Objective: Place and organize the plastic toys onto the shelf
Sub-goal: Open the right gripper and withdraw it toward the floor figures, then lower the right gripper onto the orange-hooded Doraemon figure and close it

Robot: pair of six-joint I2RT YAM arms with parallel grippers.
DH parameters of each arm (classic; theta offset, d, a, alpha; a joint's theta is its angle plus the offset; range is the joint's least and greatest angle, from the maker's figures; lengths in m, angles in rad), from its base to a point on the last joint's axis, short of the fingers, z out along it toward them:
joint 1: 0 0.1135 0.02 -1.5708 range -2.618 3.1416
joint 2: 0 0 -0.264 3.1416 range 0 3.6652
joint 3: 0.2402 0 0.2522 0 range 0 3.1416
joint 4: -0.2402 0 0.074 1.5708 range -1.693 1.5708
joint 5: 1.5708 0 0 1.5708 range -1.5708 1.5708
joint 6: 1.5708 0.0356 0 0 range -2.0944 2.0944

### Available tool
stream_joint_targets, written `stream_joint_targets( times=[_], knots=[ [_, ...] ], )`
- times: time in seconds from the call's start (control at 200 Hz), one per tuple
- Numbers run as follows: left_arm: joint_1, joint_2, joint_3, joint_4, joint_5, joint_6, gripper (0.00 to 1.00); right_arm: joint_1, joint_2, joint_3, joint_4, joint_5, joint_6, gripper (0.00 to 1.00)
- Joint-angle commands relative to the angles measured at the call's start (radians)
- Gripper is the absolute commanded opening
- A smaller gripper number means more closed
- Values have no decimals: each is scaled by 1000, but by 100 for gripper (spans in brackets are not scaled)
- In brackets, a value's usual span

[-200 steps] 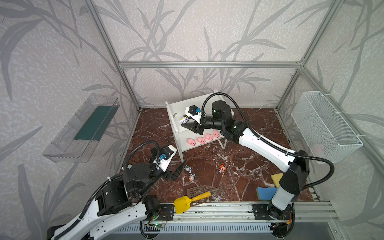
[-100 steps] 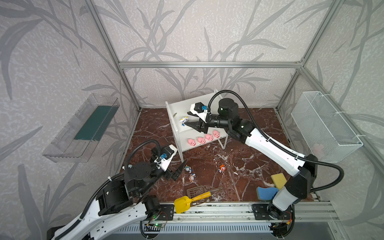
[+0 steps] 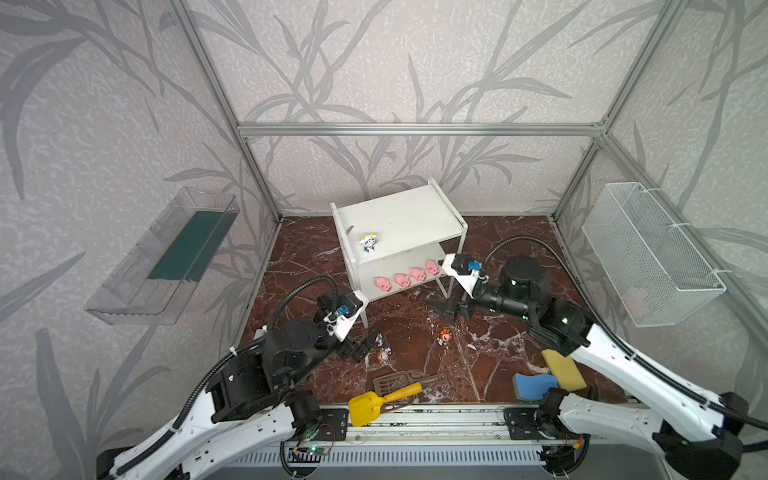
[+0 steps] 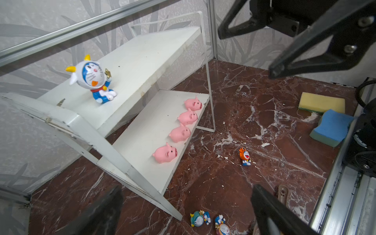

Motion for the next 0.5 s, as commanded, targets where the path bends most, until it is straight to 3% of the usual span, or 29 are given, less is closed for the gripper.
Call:
stream_joint_targets(
  times=[0.0, 0.245, 0.495],
  knots=[
    [6, 1, -12, 29, 44, 5, 99, 2, -98, -173, -55, 113, 178, 98],
    [6, 13, -21, 37, 44, 6, 99, 1, -133, -416, -67, 253, 455, 92],
    [6, 8, -28, 34, 52, -2, 99, -48, 137, -399, -45, 233, 630, 72]
  ],
)
